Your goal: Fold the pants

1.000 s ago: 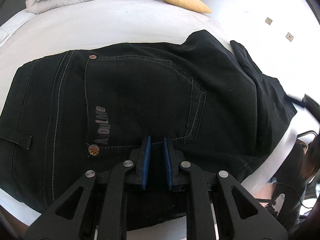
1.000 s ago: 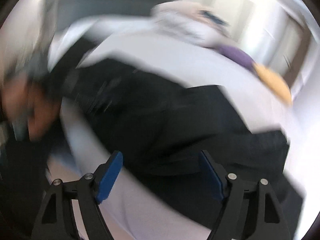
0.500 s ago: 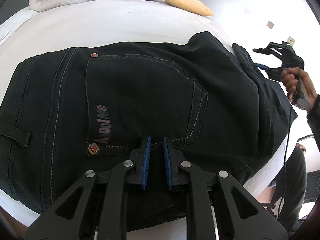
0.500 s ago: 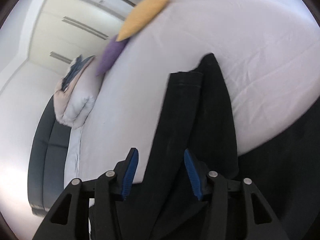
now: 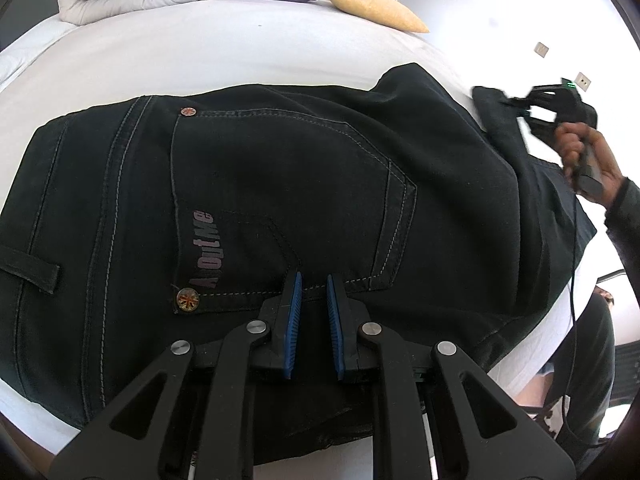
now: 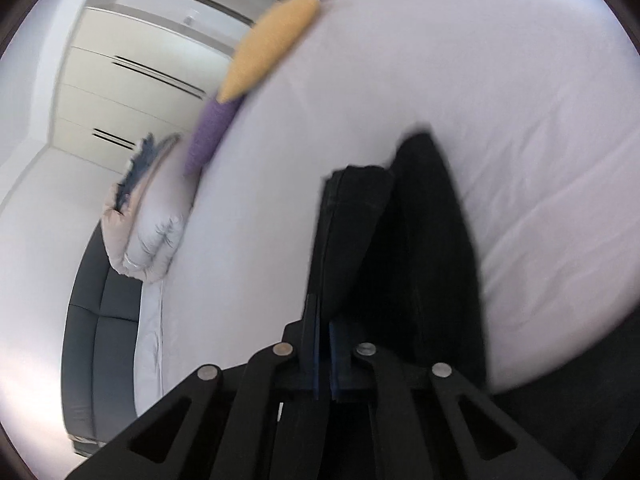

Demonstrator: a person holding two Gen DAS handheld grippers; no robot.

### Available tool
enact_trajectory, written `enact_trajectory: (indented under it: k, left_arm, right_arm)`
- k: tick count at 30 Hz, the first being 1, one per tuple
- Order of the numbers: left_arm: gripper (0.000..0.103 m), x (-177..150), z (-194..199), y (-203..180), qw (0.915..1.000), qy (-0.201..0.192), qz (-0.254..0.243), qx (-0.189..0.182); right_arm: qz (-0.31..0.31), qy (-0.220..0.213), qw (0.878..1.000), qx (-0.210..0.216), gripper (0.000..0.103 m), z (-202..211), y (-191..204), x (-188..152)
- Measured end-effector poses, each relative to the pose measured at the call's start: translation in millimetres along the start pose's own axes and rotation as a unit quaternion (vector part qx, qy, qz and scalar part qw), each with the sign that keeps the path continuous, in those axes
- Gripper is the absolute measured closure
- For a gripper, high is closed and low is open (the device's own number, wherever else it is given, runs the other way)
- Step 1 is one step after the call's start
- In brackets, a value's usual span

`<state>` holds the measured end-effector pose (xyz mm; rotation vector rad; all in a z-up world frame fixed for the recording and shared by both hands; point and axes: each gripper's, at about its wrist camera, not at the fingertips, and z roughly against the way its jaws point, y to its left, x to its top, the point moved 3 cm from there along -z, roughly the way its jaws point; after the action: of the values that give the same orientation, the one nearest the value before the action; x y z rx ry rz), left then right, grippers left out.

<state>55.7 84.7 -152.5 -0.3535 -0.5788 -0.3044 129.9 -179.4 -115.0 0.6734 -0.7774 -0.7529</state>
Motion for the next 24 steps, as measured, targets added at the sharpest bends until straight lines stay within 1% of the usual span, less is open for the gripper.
enact_trajectory:
  k: [2, 5, 8, 10, 11, 14, 16, 21, 24]
  left_arm:
    - [0.09, 0, 0, -1, 1.0, -0.001, -0.001, 0.001]
    - [0.09, 0, 0, -1, 1.0, -0.001, 0.001, 0.002]
    - [0.09, 1, 1, 0, 1.0, 0.002, 0.007, -0.002]
    - [0.09, 2, 0, 2, 0.9999, 0.005, 0.014, -0.006]
    - [0.09, 3, 1, 3, 0.9998, 0.005, 0.017, -0.007]
    - [0.09, 4, 1, 5, 0.9997, 0.007, 0.022, -0.006]
    - [0.09, 6, 2, 5, 0.9996, 0.008, 0.028, -0.005]
    - [0.089, 6, 1, 4, 0.9995, 0.011, 0.028, 0.002]
    - [0.089, 6, 0, 6, 0.9993, 0.009, 0.037, -0.002]
  right_arm:
    - [-0.005, -0.032, 0.999, 0.006, 0.098, 36, -7, 0]
    - [-0.021, -0.086, 0.996, 0.006, 0.098, 104, -34, -11]
    - [-0.065, -0.131, 0.989, -0.003, 0.099, 165, -77, -32]
    - [-0.1, -0.148, 0.984, -0.023, 0.099, 196, -113, -50]
    - [-0.127, -0.155, 0.979, -0.034, 0.099, 211, -136, -63]
    - [-0.168, -0.162, 0.971, -0.055, 0.1, 226, -173, -88]
    - [-0.195, -0.163, 0.967, -0.034, 0.101, 229, -192, -99]
    - [-0.194, -0.179, 0.964, -0.023, 0.1, 237, -189, -99]
    - [-0.195, -0.181, 0.963, -0.03, 0.101, 240, -193, -101]
